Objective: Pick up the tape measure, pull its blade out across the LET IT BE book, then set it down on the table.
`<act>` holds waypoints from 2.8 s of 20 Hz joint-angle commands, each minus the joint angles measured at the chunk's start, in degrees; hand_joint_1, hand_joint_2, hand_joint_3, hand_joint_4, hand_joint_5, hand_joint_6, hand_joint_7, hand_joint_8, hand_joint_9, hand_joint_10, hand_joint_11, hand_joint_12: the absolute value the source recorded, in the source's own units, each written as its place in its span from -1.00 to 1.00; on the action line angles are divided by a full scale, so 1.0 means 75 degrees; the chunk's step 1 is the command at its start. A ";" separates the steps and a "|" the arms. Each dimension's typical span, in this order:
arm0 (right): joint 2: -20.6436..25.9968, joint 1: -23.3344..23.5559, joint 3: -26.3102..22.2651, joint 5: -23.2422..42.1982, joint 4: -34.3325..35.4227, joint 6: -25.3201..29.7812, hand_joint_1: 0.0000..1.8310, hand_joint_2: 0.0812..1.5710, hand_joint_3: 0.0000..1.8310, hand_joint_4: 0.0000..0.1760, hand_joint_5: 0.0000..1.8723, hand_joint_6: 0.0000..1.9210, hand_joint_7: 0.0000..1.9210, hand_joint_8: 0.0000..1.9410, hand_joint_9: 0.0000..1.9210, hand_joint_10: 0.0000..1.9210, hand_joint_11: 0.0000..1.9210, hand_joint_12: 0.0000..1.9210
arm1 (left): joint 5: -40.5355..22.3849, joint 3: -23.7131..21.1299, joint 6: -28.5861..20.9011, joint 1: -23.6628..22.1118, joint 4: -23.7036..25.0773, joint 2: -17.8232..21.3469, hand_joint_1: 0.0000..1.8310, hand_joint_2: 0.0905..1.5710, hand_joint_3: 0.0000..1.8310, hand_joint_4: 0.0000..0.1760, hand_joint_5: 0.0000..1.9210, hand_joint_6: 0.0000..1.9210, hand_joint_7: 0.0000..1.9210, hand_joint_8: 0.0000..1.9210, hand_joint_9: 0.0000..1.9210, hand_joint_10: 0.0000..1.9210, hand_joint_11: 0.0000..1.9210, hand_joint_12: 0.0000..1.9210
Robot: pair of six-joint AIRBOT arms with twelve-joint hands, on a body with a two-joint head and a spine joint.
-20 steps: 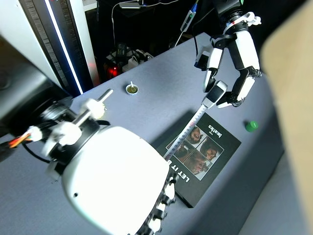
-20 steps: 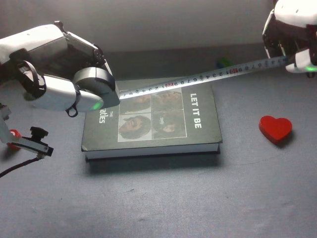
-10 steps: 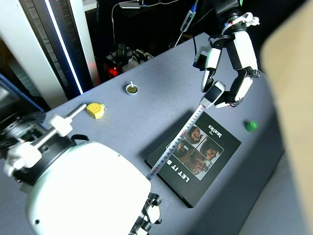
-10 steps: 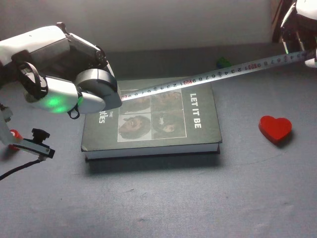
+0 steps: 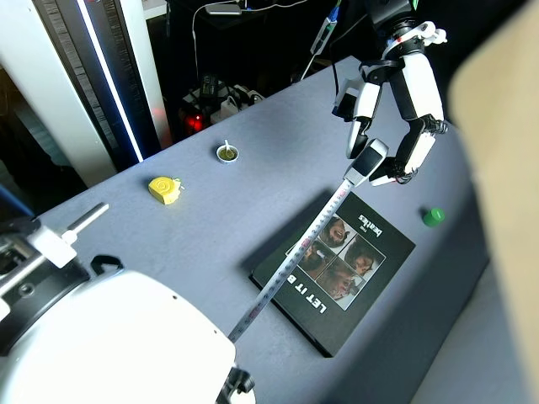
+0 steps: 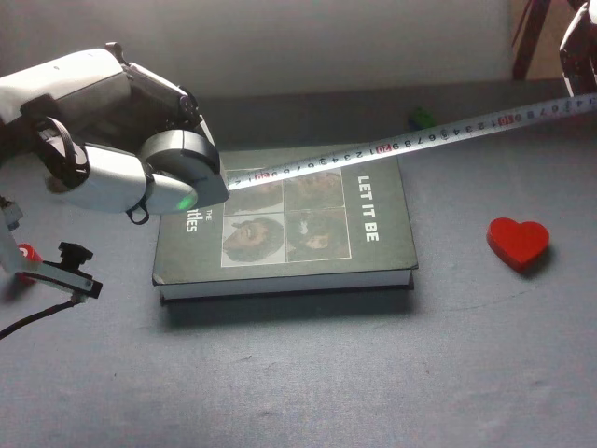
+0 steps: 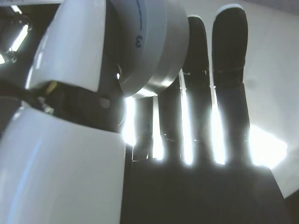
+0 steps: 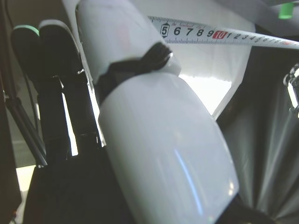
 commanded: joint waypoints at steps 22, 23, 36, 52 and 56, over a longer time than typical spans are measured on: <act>0.0129 -0.0144 -0.0395 0.0121 -0.0546 -0.0139 0.46 0.44 -1.00 -1.00 -0.18 0.17 0.03 0.04 -0.11 0.25 -0.31 0.28 | -0.0565 0.0043 0.0030 0.0021 0.0237 0.0108 0.49 0.44 -1.00 -1.00 -0.13 -0.04 -0.03 0.16 -0.12 0.46 -0.11 0.30; 0.0122 -0.0167 -0.0400 0.0119 -0.0545 -0.0139 0.48 0.46 -1.00 -1.00 -0.21 0.21 0.00 0.07 -0.15 0.40 -0.32 0.27 | -0.0561 0.0044 0.0030 0.0024 0.0253 0.0110 0.49 0.44 -1.00 -1.00 -0.13 -0.03 -0.02 0.15 -0.13 0.47 -0.11 0.30; 0.0162 -0.0363 -0.0793 0.0110 -0.0567 -0.0147 -0.88 0.19 -1.00 -0.79 -1.00 -1.00 -1.00 -1.00 -1.00 -1.00 -1.00 -1.00 | -0.0556 0.0071 -0.0071 0.0105 0.0277 0.0137 0.50 0.42 -1.00 -1.00 -0.10 -0.05 0.00 0.10 -0.12 0.45 -0.14 0.34; 0.0508 0.0041 -0.2738 0.1403 -0.1412 0.1162 -1.00 0.20 -1.00 -0.74 -1.00 -1.00 -1.00 -1.00 -1.00 -1.00 -0.96 -0.98 | -0.1666 0.1504 -0.4840 0.1951 0.4259 0.0060 0.49 0.43 -1.00 -1.00 -0.14 -0.03 -0.01 0.13 -0.13 0.46 -0.12 0.33; 0.0530 0.0161 -0.3148 0.1960 -0.1384 0.1136 -1.00 0.21 -1.00 -0.74 -1.00 -1.00 -1.00 -1.00 -1.00 -1.00 -0.94 -0.97 | -0.2516 0.1900 -0.6286 0.2649 0.5379 -0.0068 0.51 0.38 -1.00 -1.00 -0.06 -0.16 0.07 0.01 -0.04 0.39 -0.11 0.27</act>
